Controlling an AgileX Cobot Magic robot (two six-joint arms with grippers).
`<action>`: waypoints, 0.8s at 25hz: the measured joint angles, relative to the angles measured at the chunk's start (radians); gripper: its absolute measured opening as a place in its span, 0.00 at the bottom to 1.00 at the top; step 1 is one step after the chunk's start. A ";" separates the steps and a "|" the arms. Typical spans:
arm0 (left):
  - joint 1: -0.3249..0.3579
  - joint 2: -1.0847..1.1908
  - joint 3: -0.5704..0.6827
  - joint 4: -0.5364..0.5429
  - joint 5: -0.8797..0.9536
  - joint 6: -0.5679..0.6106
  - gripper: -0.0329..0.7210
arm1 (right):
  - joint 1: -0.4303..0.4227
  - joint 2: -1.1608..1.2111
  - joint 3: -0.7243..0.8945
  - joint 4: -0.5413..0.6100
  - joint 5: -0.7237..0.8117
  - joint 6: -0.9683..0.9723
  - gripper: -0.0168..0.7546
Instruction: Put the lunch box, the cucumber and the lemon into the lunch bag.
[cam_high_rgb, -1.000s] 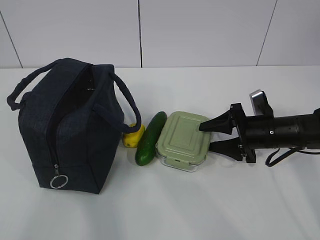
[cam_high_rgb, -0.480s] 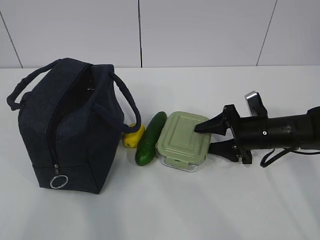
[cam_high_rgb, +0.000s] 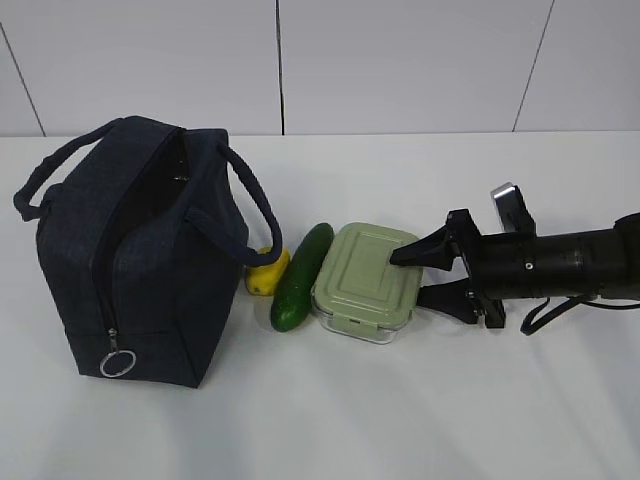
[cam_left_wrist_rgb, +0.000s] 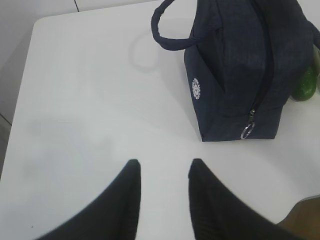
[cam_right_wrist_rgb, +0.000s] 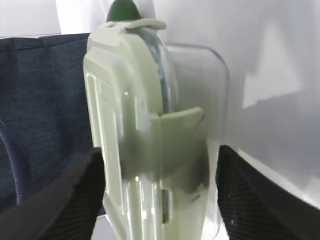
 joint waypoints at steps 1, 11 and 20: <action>0.000 0.000 0.000 0.000 0.000 0.000 0.36 | 0.000 0.000 0.000 0.000 -0.002 0.000 0.70; 0.000 0.000 0.000 0.002 0.000 0.000 0.36 | 0.052 0.000 0.000 -0.015 -0.051 -0.013 0.70; 0.000 0.000 0.000 0.002 0.005 0.000 0.36 | 0.054 0.000 0.000 0.005 -0.056 -0.031 0.69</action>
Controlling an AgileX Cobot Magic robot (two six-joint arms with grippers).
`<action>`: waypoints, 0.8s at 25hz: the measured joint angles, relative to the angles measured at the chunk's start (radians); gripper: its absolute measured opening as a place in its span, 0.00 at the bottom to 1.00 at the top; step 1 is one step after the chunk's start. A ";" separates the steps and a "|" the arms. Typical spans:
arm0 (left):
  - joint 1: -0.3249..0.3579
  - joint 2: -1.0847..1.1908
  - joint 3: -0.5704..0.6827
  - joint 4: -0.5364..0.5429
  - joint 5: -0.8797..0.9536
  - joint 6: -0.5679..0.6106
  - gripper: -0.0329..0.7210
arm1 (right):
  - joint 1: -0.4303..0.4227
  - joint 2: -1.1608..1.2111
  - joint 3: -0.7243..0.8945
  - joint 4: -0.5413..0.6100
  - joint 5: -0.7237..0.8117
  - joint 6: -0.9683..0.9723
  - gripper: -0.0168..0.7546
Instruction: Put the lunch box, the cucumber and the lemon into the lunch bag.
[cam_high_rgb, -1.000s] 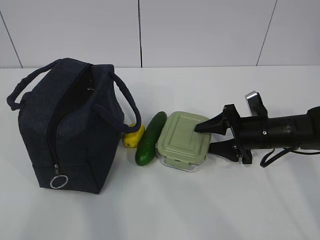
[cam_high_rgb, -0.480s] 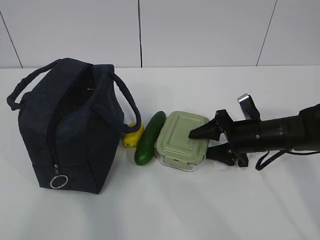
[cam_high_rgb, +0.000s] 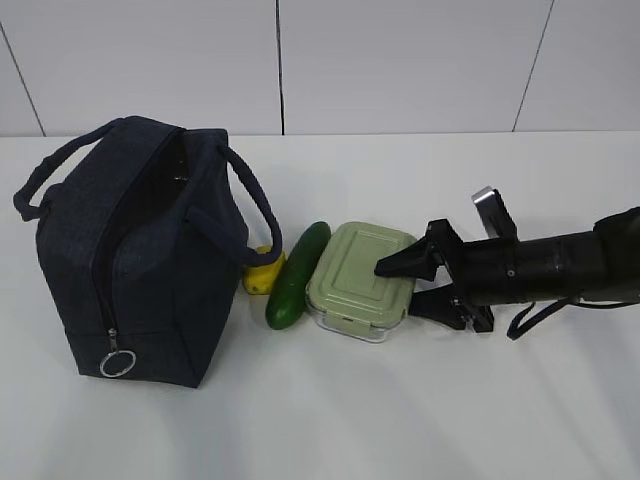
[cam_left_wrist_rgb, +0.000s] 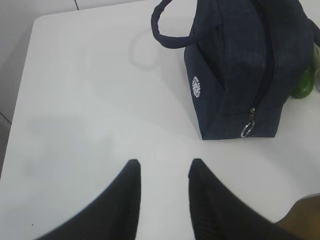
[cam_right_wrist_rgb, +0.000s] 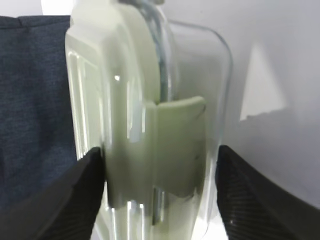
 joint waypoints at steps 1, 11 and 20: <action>0.000 0.000 0.000 0.001 0.001 0.000 0.36 | 0.000 0.000 0.000 0.004 0.000 -0.002 0.68; 0.000 0.000 0.000 0.003 0.002 0.000 0.36 | 0.000 0.000 0.000 0.020 0.000 -0.020 0.61; 0.000 0.000 0.000 0.005 0.002 0.000 0.36 | 0.000 0.000 0.000 0.024 0.010 -0.032 0.57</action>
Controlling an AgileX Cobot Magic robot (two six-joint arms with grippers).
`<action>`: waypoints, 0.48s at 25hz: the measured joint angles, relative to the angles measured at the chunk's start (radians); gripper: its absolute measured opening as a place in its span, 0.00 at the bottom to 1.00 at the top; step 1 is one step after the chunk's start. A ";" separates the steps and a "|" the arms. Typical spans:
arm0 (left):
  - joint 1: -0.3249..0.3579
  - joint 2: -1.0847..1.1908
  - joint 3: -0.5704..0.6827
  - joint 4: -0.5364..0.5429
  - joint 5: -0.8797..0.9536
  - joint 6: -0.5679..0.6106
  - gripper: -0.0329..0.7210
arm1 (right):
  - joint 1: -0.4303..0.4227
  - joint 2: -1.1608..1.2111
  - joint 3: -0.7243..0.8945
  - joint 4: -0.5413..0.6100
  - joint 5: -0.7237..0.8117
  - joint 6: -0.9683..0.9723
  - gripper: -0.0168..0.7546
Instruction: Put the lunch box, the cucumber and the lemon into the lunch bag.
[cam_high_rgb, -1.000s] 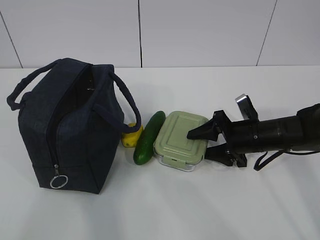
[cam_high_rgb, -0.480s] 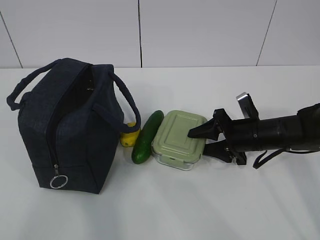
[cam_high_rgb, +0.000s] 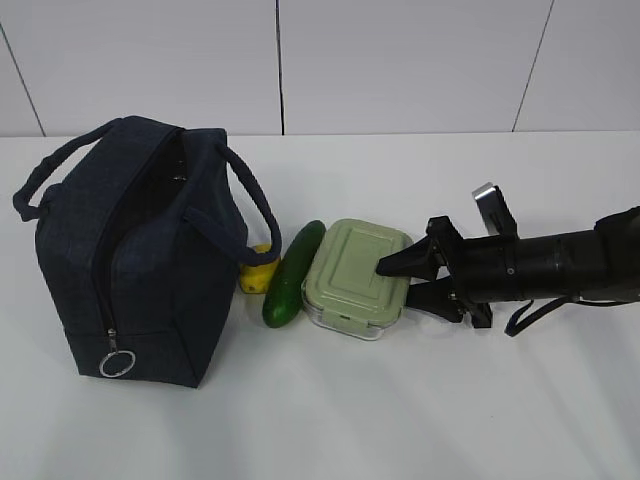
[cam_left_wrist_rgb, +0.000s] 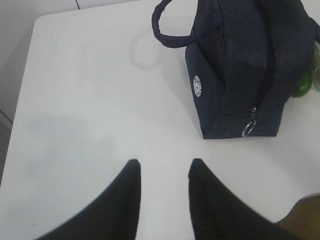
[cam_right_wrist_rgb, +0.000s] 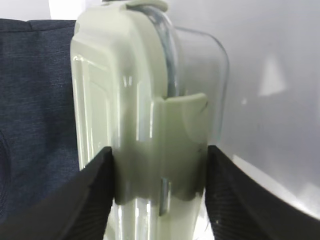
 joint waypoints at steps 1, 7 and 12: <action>0.000 0.000 0.000 0.000 0.000 0.000 0.36 | 0.000 0.000 0.000 0.000 0.002 0.000 0.57; 0.000 0.000 0.000 0.000 0.000 0.000 0.36 | 0.000 0.000 -0.001 0.000 0.006 -0.004 0.56; 0.000 0.000 0.000 0.001 0.000 0.000 0.36 | 0.000 0.001 -0.001 0.000 0.022 -0.004 0.56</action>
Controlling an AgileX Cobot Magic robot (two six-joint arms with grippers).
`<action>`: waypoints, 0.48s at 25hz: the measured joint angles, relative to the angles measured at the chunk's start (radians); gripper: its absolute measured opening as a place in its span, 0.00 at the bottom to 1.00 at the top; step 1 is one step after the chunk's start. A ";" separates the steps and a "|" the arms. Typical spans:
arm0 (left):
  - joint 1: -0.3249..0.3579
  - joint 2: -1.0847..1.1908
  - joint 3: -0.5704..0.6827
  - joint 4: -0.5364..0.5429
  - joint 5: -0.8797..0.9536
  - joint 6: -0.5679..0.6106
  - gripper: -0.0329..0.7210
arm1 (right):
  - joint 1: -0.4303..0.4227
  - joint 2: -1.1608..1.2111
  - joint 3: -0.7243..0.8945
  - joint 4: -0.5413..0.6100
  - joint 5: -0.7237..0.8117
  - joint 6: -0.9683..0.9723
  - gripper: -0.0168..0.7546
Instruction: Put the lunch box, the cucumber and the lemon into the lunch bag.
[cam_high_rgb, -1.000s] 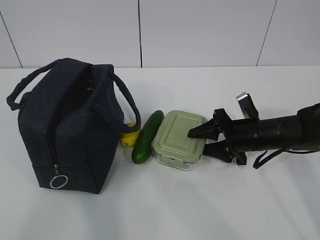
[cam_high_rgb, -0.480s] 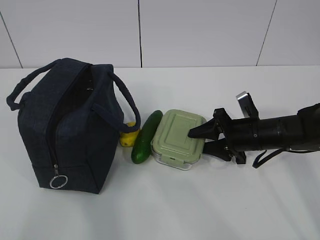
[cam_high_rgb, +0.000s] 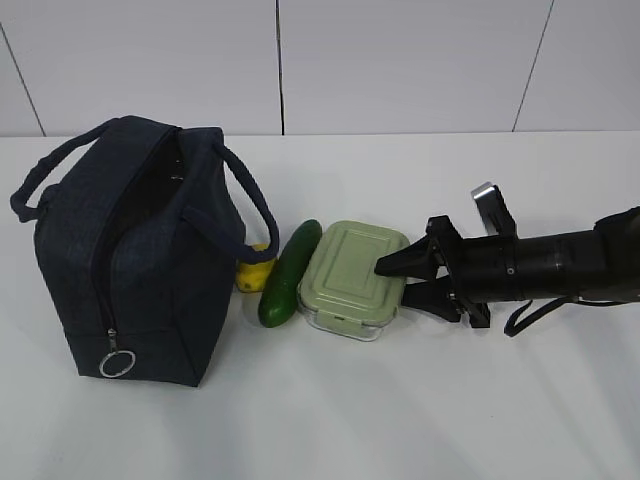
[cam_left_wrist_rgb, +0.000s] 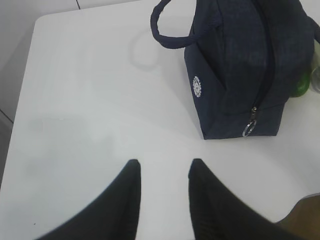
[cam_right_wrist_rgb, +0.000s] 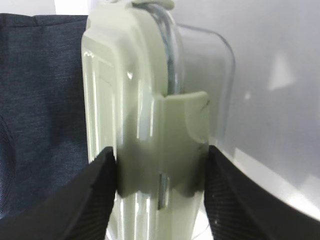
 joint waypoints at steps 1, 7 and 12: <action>0.000 0.000 0.000 0.000 0.000 0.000 0.36 | 0.000 0.000 0.000 0.000 0.002 0.000 0.56; 0.000 0.000 0.000 0.000 0.000 0.000 0.36 | 0.000 0.000 0.000 -0.003 0.001 0.000 0.55; 0.000 0.000 0.000 0.000 0.000 0.000 0.36 | 0.000 0.000 0.000 -0.004 0.001 -0.002 0.54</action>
